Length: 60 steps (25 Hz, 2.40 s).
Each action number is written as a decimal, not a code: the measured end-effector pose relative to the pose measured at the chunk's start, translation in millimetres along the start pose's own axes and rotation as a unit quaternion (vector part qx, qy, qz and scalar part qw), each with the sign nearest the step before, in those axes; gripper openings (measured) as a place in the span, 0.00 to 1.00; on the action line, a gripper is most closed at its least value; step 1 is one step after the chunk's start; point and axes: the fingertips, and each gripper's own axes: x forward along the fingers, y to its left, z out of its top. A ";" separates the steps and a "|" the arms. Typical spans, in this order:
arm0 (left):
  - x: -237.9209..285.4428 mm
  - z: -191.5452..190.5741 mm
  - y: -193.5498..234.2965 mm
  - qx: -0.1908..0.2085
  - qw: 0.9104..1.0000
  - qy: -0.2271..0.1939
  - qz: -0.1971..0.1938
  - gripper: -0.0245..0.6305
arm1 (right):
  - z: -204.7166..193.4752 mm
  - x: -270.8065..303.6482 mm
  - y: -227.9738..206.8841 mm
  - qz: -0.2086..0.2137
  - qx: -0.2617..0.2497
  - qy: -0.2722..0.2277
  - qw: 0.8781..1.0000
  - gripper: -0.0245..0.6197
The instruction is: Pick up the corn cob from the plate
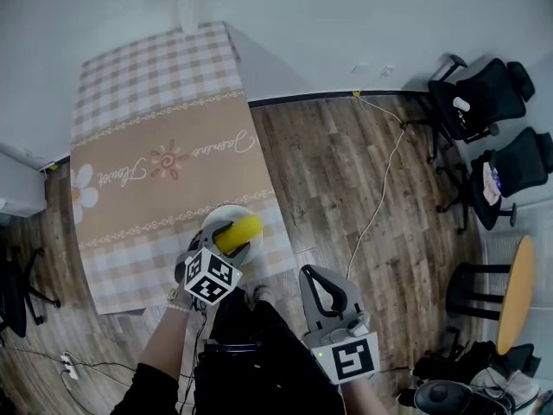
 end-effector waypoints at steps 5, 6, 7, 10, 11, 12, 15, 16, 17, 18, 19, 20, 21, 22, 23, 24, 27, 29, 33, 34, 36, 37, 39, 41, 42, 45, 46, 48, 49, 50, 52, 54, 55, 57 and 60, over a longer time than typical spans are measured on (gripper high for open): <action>-11.8 4.7 1.2 -0.008 1.000 -0.007 0.011 0.43 | 0.3 0.2 2.2 0.007 0.000 0.004 1.000 0.10; -14.7 4.9 1.8 -0.009 1.000 -0.008 0.014 0.43 | 1.4 0.6 2.7 0.009 0.000 0.002 1.000 0.10; -17.9 5.2 2.2 -0.010 1.000 -0.008 0.018 0.43 | 2.6 0.9 3.2 0.011 -0.001 0.000 1.000 0.10; -29.2 7.0 3.3 -0.013 0.999 -0.012 0.030 0.43 | 5.1 1.9 6.1 0.019 -0.004 -0.002 1.000 0.10; -33.5 8.1 4.1 -0.014 0.999 -0.013 0.035 0.43 | 6.3 2.6 7.1 0.022 -0.006 -0.004 1.000 0.10; -37.8 9.4 4.6 -0.015 0.999 -0.014 0.039 0.43 | 7.8 3.3 8.0 0.025 -0.009 -0.006 1.000 0.10; -51.4 13.4 4.4 -0.014 0.998 -0.018 0.052 0.43 | 12.5 4.5 10.8 0.035 -0.016 -0.013 0.999 0.10; -56.5 15.2 4.2 -0.013 0.998 -0.019 0.057 0.43 | 14.0 4.9 11.7 0.038 -0.017 -0.015 0.999 0.10; -61.9 17.3 4.1 -0.011 0.998 -0.021 0.063 0.43 | 15.8 5.5 12.6 0.041 -0.019 -0.017 0.999 0.10; -67.4 20.0 4.2 -0.008 0.997 -0.024 0.069 0.43 | 17.7 6.1 13.5 0.044 -0.020 -0.020 0.999 0.10; -72.6 22.9 4.4 -0.005 0.997 -0.027 0.074 0.43 | 19.6 6.9 14.3 0.046 -0.021 -0.024 0.998 0.10; -77.7 25.4 4.4 -0.004 0.996 -0.030 0.080 0.43 | 21.2 7.5 15.4 0.049 -0.023 -0.026 0.998 0.10; -82.6 27.5 4.2 -0.003 0.996 -0.033 0.084 0.43 | 22.4 8.1 16.7 0.052 -0.025 -0.029 0.998 0.10; -87.6 29.3 3.9 -0.003 0.995 -0.037 0.089 0.43 | 23.6 8.6 18.3 0.055 -0.028 -0.032 0.998 0.10; -92.9 31.3 3.5 -0.003 0.995 -0.041 0.094 0.43 | 25.0 9.0 20.0 0.057 -0.030 -0.034 0.997 0.10; -98.5 33.7 2.9 -0.003 0.994 -0.045 0.099 0.43 | 26.6 9.2 21.6 0.060 -0.033 -0.037 0.997 0.10; -116.2 43.7 0.3 -0.003 0.992 -0.061 0.111 0.43 | 31.8 9.0 25.2 0.066 -0.037 -0.044 0.996 0.10; -127.4 49.9 -1.1 -0.002 0.991 -0.069 0.119 0.43 | 35.2 8.8 27.5 0.069 -0.037 -0.048 0.996 0.10; -146.9 57.9 -4.3 -0.005 0.988 -0.079 0.133 0.43 | 42.7 8.7 33.1 0.077 -0.044 -0.062 0.994 0.10; -151.8 59.3 -5.2 -0.006 0.987 -0.081 0.137 0.43 | 44.3 8.7 34.3 0.079 -0.046 -0.064 0.994 0.10; -161.7 62.1 -6.9 -0.010 0.986 -0.085 0.145 0.43 | 48.6 8.6 36.4 0.083 -0.049 -0.070 0.993 0.10; -166.7 63.5 -7.8 -0.011 0.985 -0.088 0.150 0.43 | 51.0 8.4 37.2 0.085 -0.051 -0.073 0.992 0.10; -176.2 66.5 -9.7 -0.013 0.983 -0.091 0.159 0.43 | 55.1 8.0 37.8 0.089 -0.054 -0.080 0.991 0.10; -184.5 69.4 -11.7 -0.015 0.981 -0.092 0.169 0.43 | 58.7 7.3 37.8 0.093 -0.058 -0.086 0.990 0.10; -188.3 70.8 -12.3 -0.018 0.980 -0.092 0.173 0.43 | 60.5 6.9 37.7 0.094 -0.060 -0.089 0.990 0.10; -199.2 76.9 -12.5 -0.028 0.978 -0.098 0.184 0.43 | 66.2 6.0 36.2 0.097 -0.061 -0.098 0.989 0.10; -202.7 79.3 -12.7 -0.028 0.977 -0.101 0.188 0.43 | 67.5 5.8 35.8 0.098 -0.061 -0.099 0.988 0.10; -209.4 83.1 -14.4 -0.023 0.975 -0.103 0.196 0.43 | 68.8 5.7 36.0 0.101 -0.063 -0.100 0.988 0.10; -212.4 84.6 -15.6 -0.020 0.974 -0.104 0.200 0.43 | 69.2 5.7 36.5 0.104 -0.066 -0.100 0.987 0.10; -215.2 85.8 -16.9 -0.018 0.973 -0.105 0.203 0.43 | 69.4 5.6 36.9 0.107 -0.069 -0.100 0.987 0.10; -220.5 87.5 -18.5 -0.019 0.972 -0.108 0.208 0.43 | 69.4 6.0 37.7 0.113 -0.074 -0.100 0.986 0.10; -225.3 87.9 -18.4 -0.023 0.970 -0.112 0.214 0.43 | 69.6 7.1 38.6 0.117 -0.077 -0.102 0.985 0.10; -227.3 87.8 -18.3 -0.025 0.969 -0.113 0.216 0.43 | 70.1 7.5 39.0 0.119 -0.078 -0.103 0.984 0.10; -230.9 88.1 -18.7 -0.026 0.968 -0.113 0.221 0.43 | 71.2 7.9 39.0 0.121 -0.079 -0.105 0.984 0.10; -236.1 89.4 -19.9 -0.022 0.967 -0.111 0.229 0.43 | 72.7 9.1 38.6 0.123 -0.080 -0.106 0.984 0.10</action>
